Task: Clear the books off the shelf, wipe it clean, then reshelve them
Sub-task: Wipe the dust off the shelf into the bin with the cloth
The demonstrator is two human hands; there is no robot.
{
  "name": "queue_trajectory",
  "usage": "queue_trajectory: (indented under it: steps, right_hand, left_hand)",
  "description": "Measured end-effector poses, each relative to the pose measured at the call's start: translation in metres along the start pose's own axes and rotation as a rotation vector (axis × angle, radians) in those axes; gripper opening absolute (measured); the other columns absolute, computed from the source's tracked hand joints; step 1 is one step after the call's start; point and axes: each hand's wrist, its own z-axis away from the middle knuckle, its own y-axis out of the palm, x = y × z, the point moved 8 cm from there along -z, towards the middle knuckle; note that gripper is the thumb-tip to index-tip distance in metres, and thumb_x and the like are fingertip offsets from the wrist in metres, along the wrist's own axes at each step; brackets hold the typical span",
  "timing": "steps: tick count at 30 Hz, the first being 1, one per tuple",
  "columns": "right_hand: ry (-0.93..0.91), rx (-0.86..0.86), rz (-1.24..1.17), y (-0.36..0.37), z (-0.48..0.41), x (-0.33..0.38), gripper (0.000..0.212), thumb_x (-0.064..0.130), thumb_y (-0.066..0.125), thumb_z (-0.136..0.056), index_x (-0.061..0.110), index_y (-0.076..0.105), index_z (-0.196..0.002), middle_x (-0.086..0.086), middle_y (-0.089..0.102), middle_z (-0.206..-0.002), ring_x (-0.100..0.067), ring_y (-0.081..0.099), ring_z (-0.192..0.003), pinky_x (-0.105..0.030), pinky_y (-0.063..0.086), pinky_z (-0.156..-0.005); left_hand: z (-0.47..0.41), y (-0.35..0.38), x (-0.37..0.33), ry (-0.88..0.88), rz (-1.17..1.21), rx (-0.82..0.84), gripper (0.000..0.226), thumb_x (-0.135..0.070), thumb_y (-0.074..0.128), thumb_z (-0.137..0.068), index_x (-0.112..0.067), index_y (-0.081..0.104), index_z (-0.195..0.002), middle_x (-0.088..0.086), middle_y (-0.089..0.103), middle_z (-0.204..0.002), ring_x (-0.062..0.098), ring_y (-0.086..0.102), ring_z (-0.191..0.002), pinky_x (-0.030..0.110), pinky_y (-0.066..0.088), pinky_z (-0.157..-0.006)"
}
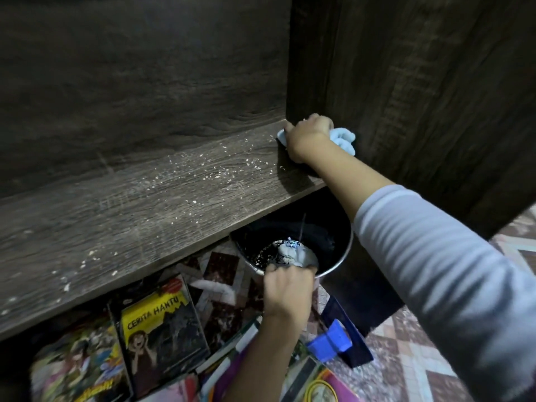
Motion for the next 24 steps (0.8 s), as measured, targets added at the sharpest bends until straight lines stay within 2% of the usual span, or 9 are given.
queue_trajectory:
  steps: [4, 7, 11, 13, 17, 20, 22, 23, 24]
  right_hand:
    - [0.045, -0.003, -0.038, 0.011, 0.022, -0.007, 0.049, 0.022, 0.040, -0.097, 0.012, 0.026, -0.143, -0.011, 0.043, -0.140, -0.032, 0.037, -0.128, -0.042, 0.040, -0.092]
    - [0.072, -0.021, -0.070, 0.018, 0.036, -0.009, 0.045, 0.022, 0.037, -0.098, 0.010, 0.029, -0.141, -0.011, 0.045, -0.139, -0.030, 0.038, -0.127, -0.041, 0.042, -0.087]
    - [0.090, -0.022, -0.173, 0.024, 0.053, -0.016, 0.046, 0.022, 0.039, -0.098, 0.011, 0.029, -0.141, -0.014, 0.044, -0.139, -0.031, 0.037, -0.128, -0.040, 0.043, -0.086]
    - [0.118, -0.035, -0.259, 0.026, 0.063, -0.021, 0.046, 0.021, 0.041, -0.096, 0.012, 0.032, -0.140, -0.015, 0.043, -0.139, -0.031, 0.038, -0.128, -0.039, 0.043, -0.088]
    - [0.120, -0.031, -0.515, 0.032, 0.092, -0.028, 0.047, 0.018, 0.045, -0.093, 0.015, 0.035, -0.139, -0.015, 0.040, -0.141, -0.031, 0.039, -0.127, -0.040, 0.040, -0.094]
    - [0.080, -0.021, -0.826, 0.036, 0.109, -0.045, 0.045, 0.020, 0.045, -0.091, 0.027, 0.042, -0.135, -0.011, 0.053, -0.131, -0.032, 0.048, -0.121, -0.038, 0.040, -0.093]
    - [0.089, -0.089, -1.014, 0.032, 0.113, -0.062, 0.045, 0.021, 0.046, -0.088, 0.035, 0.047, -0.132, -0.010, 0.059, -0.125, -0.032, 0.053, -0.118, -0.039, 0.044, -0.094]
    - [0.112, -0.147, -1.021, 0.029, 0.111, -0.070, 0.049, 0.019, 0.046, -0.087, 0.036, 0.046, -0.133, -0.010, 0.060, -0.124, -0.032, 0.052, -0.117, -0.039, 0.043, -0.093]
    - [0.143, -0.202, -0.970, 0.026, 0.109, -0.077, 0.053, 0.015, 0.045, -0.086, 0.036, 0.044, -0.135, -0.009, 0.059, -0.125, -0.032, 0.050, -0.118, -0.040, 0.042, -0.091]
  left_hand:
    - [0.006, -0.007, -0.002, -0.015, 0.003, -0.003, 0.026, -0.023, 0.040, -0.100, -0.011, 0.060, -0.110, 0.009, 0.066, -0.106, 0.024, 0.061, -0.099, 0.033, 0.035, -0.075]
    - [0.008, -0.011, -0.002, -0.021, 0.004, -0.015, 0.023, -0.021, 0.042, -0.099, -0.014, 0.061, -0.110, 0.009, 0.067, -0.107, 0.025, 0.062, -0.101, 0.033, 0.041, -0.085]
    - [0.013, -0.016, -0.005, 0.002, 0.027, -0.037, 0.023, -0.022, 0.044, -0.097, -0.014, 0.060, -0.111, 0.010, 0.066, -0.108, 0.025, 0.061, -0.103, 0.033, 0.040, -0.089]
    - [0.015, -0.020, -0.006, 0.009, 0.018, -0.067, 0.024, -0.024, 0.044, -0.097, -0.016, 0.059, -0.113, 0.010, 0.066, -0.109, 0.027, 0.061, -0.103, 0.034, 0.041, -0.086]
    - [0.017, -0.022, -0.008, 0.002, -0.014, -0.053, 0.023, -0.022, 0.044, -0.096, -0.017, 0.059, -0.114, 0.010, 0.066, -0.109, 0.027, 0.062, -0.104, 0.033, 0.039, -0.062]
    - [0.017, -0.019, -0.008, -0.009, 0.016, -0.040, 0.025, -0.026, 0.048, -0.094, -0.019, 0.058, -0.116, 0.007, 0.068, -0.106, 0.025, 0.063, -0.101, 0.031, 0.043, -0.079]
    - [0.019, -0.028, -0.005, -0.032, 0.024, -0.080, 0.023, -0.033, 0.063, -0.086, -0.023, 0.064, -0.106, 0.007, 0.071, -0.090, 0.022, 0.068, -0.087, 0.028, 0.045, -0.077]
    - [0.019, -0.031, -0.004, -0.031, 0.017, -0.129, 0.023, -0.034, 0.067, -0.082, -0.024, 0.066, -0.103, 0.006, 0.071, -0.086, 0.021, 0.068, -0.083, 0.027, 0.046, -0.075]
    - [0.017, -0.028, -0.004, -0.024, 0.025, -0.123, 0.023, -0.032, 0.064, -0.085, -0.023, 0.065, -0.106, 0.007, 0.071, -0.090, 0.022, 0.068, -0.087, 0.028, 0.045, -0.077]
